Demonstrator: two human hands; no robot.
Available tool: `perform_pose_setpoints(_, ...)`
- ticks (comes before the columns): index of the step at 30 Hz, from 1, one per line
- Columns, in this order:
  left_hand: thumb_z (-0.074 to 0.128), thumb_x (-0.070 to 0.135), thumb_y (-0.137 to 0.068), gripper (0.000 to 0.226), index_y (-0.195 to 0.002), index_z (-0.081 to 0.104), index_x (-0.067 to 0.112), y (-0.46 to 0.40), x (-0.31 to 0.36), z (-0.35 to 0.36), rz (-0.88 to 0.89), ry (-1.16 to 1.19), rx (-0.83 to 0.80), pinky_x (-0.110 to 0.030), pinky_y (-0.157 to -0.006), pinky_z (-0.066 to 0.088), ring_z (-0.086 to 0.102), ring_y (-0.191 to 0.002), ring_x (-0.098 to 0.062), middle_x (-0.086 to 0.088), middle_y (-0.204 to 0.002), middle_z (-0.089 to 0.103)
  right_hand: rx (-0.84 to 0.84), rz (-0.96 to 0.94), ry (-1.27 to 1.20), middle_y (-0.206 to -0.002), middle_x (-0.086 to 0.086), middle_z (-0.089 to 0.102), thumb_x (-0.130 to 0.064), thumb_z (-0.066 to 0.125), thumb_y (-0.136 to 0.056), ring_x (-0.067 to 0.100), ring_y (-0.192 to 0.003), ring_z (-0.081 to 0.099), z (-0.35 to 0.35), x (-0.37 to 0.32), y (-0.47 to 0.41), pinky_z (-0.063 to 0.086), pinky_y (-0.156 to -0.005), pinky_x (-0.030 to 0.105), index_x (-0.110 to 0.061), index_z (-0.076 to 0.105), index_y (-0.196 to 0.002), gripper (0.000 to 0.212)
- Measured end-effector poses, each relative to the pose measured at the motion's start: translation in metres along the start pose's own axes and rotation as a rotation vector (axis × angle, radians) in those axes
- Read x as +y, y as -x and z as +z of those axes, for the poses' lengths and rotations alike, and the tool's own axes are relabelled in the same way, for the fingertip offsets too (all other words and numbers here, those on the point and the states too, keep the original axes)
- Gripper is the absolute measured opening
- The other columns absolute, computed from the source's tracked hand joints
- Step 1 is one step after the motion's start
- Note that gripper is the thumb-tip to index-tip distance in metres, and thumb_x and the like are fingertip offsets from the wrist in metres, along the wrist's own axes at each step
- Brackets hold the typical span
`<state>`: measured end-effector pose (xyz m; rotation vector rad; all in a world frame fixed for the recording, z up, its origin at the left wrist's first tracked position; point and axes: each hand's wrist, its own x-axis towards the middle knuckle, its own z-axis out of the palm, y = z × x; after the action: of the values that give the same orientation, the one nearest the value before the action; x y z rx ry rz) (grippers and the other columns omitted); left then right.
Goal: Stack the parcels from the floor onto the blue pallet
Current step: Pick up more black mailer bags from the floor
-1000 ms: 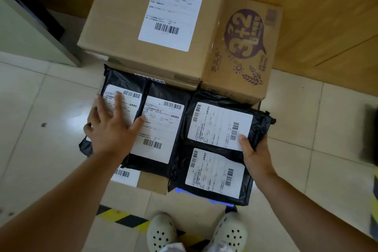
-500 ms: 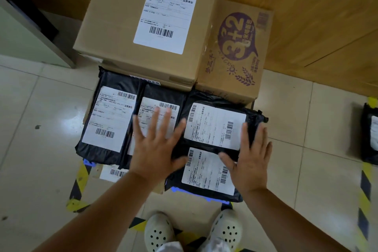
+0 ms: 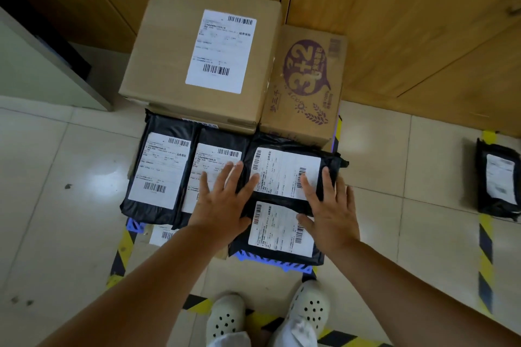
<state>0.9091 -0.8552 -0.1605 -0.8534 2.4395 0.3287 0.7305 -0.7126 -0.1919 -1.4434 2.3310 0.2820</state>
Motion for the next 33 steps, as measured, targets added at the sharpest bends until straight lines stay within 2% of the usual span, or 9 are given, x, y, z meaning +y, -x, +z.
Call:
perform_pose_setpoints(3,0.076,0.035,-0.072,0.084,-0.144,0.035,0.027,0.030,-0.001,-0.042,0.016,0.046,0.122,-0.056,-0.109,0.026,0.025,-0.142,-0.033,-0.013,-0.150,0.034,0.048,-0.037,0.013,-0.132,0.018,0.056,-0.055,0.072,-0.069,0.040,-0.126,0.048,-0.044,0.005,0.019,0.046,-0.094,0.051,-0.019,0.051,-0.134,0.077)
perform_pose_setpoints(5,0.084,0.027,-0.063,0.073,-0.130,0.056,0.022,0.052,-0.001,-0.071,-0.001,0.153,0.206,-0.048,-0.097,0.044,0.049,-0.127,-0.031,-0.009,-0.130,0.059,0.130,-0.053,-0.028,-0.118,0.013,0.066,-0.052,0.059,-0.076,0.033,-0.122,0.050,-0.082,0.004,0.039,0.051,-0.087,0.047,-0.017,0.064,-0.120,0.056)
perform_pose_setpoints(7,0.068,0.025,-0.082,0.064,-0.141,0.043,0.025,0.076,0.007,-0.107,-0.023,0.267,0.191,-0.040,-0.102,0.040,0.041,-0.133,-0.025,-0.004,-0.139,0.050,0.218,-0.071,-0.097,-0.110,0.007,0.070,-0.047,0.043,-0.081,0.024,-0.119,0.044,-0.120,0.004,0.061,0.053,-0.084,0.042,-0.018,0.072,-0.107,0.049)
perform_pose_setpoints(10,0.048,0.022,-0.095,0.056,-0.147,0.028,0.029,0.110,0.021,-0.158,-0.029,0.328,0.180,-0.032,-0.106,0.035,0.035,-0.135,-0.019,0.005,-0.149,0.035,0.290,-0.101,-0.215,-0.102,0.000,0.071,-0.042,0.042,-0.081,0.020,-0.112,0.049,-0.181,0.006,0.099,0.053,-0.081,0.037,-0.022,0.074,-0.097,0.041)
perform_pose_setpoints(18,0.046,0.027,-0.095,0.045,-0.140,0.041,0.032,0.220,0.076,-0.295,0.003,0.469,0.200,-0.026,-0.093,0.047,0.051,-0.121,-0.010,0.011,-0.139,0.048,0.297,0.114,-0.400,-0.099,0.000,0.070,-0.030,0.048,-0.076,0.021,-0.086,0.068,-0.332,0.031,0.233,0.057,-0.068,0.029,-0.019,0.071,-0.099,0.035)
perform_pose_setpoints(21,0.048,0.027,-0.095,0.042,-0.137,0.046,0.031,0.257,0.104,-0.338,0.029,0.500,0.215,-0.027,-0.089,0.048,0.055,-0.117,-0.011,0.009,-0.134,0.054,0.317,0.214,-0.452,-0.101,0.005,0.068,-0.026,0.045,-0.083,0.027,-0.094,0.064,-0.374,0.047,0.289,0.055,-0.075,0.037,-0.012,0.069,-0.105,0.035)
perform_pose_setpoints(24,0.049,0.029,-0.096,0.040,-0.136,0.047,0.029,0.285,0.139,-0.376,0.114,0.490,0.214,-0.027,-0.086,0.049,0.057,-0.114,-0.013,0.006,-0.131,0.058,0.376,0.328,-0.480,-0.119,0.001,0.063,-0.019,0.051,-0.091,0.020,-0.110,0.058,-0.408,0.069,0.341,0.048,-0.088,0.030,-0.017,0.063,-0.122,0.033)
perform_pose_setpoints(29,0.047,0.029,-0.096,0.041,-0.137,0.045,0.029,0.308,0.205,-0.419,0.245,0.438,0.212,-0.028,-0.078,0.052,0.061,-0.105,-0.013,0.006,-0.130,0.059,0.392,0.473,-0.563,-0.120,-0.004,0.062,-0.024,0.052,-0.094,0.013,-0.105,0.059,-0.436,0.121,0.417,0.046,-0.083,0.024,-0.025,0.061,-0.122,0.030)
perform_pose_setpoints(33,0.041,0.026,-0.098,0.040,-0.138,0.043,0.029,0.315,0.270,-0.432,0.294,0.352,0.195,-0.021,-0.060,0.041,0.061,-0.100,-0.014,0.006,-0.130,0.058,0.366,0.579,-0.641,-0.117,-0.004,0.065,-0.026,0.054,-0.093,0.011,-0.101,0.060,-0.438,0.177,0.483,0.042,-0.078,0.018,-0.027,0.063,-0.118,0.027)
